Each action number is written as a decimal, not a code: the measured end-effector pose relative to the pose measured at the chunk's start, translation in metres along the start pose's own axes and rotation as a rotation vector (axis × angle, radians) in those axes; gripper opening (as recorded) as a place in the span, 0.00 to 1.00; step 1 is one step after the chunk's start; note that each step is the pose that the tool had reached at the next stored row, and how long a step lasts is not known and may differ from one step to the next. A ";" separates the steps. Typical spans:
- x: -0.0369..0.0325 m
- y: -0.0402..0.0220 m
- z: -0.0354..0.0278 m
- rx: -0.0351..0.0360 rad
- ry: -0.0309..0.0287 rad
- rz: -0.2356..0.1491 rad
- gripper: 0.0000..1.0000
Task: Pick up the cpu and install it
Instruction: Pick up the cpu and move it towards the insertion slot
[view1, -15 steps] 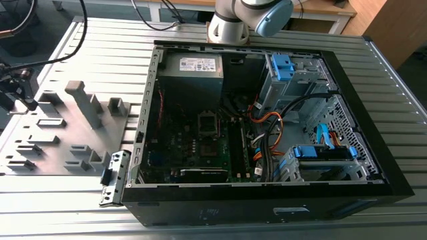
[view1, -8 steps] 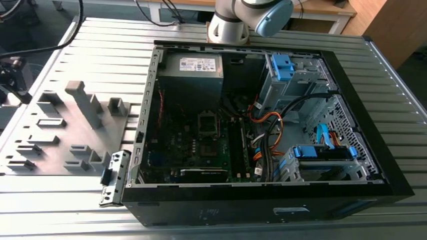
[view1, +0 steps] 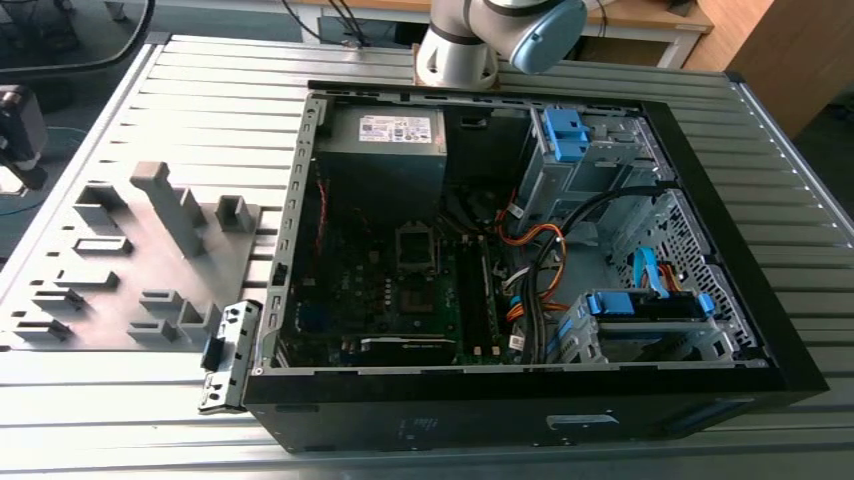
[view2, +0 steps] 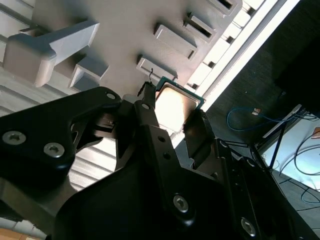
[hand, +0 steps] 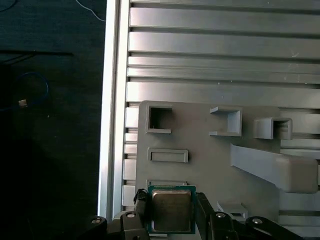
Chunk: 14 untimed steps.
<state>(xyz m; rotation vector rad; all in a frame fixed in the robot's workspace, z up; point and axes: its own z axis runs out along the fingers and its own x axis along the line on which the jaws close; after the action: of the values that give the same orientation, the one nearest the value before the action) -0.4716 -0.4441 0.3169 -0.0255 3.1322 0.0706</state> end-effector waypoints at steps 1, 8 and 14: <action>0.0000 0.0001 -0.0031 0.0000 0.0000 0.000 0.47; -0.0003 0.0012 -0.0266 0.0000 0.0000 0.000 0.47; -0.0004 0.0017 -0.0392 -0.0001 -0.0002 0.000 0.47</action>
<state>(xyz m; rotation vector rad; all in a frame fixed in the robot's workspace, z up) -0.4716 -0.4441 0.3562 -0.0255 3.1320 0.0707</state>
